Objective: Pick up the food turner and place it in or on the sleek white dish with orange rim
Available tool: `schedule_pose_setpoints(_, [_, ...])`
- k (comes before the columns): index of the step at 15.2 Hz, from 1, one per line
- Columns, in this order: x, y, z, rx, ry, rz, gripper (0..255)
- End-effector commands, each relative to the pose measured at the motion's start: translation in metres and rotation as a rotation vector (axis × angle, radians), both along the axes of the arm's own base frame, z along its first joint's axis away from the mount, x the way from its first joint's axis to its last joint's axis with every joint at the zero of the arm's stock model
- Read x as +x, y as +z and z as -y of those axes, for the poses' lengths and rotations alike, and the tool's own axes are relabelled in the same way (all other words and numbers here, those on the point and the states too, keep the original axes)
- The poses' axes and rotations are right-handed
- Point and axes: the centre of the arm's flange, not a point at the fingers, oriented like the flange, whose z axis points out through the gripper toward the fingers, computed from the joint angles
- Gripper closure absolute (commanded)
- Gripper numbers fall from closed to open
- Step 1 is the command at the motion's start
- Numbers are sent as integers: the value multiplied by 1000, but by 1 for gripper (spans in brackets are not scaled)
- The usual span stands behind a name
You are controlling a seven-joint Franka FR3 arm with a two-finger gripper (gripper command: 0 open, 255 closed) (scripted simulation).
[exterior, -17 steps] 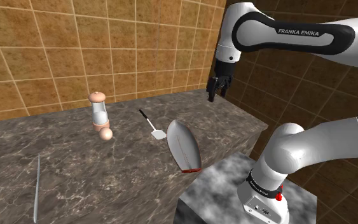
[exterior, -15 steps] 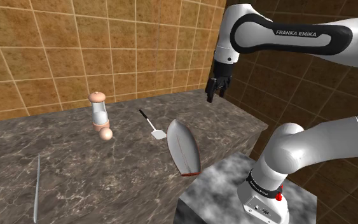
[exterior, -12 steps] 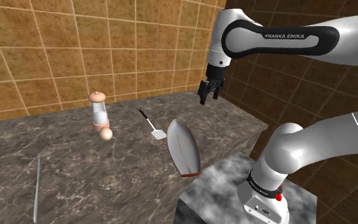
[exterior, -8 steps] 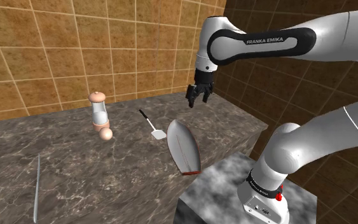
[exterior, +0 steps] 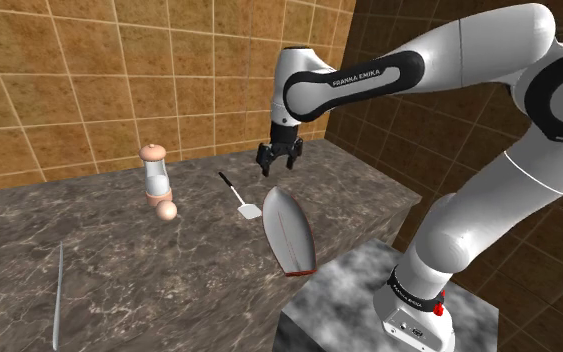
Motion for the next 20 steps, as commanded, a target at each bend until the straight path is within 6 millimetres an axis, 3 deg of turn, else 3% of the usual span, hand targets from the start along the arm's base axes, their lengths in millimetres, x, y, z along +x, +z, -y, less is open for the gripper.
schedule_pose_setpoints(1, [20, -17, -9, 0, -17, 8, 0])
schedule_pose_setpoints(11, [124, -80, -49, -3, -93, 42, 0])
schedule_pose_setpoints(20, [127, -120, -48, -3, -94, 42, 0])
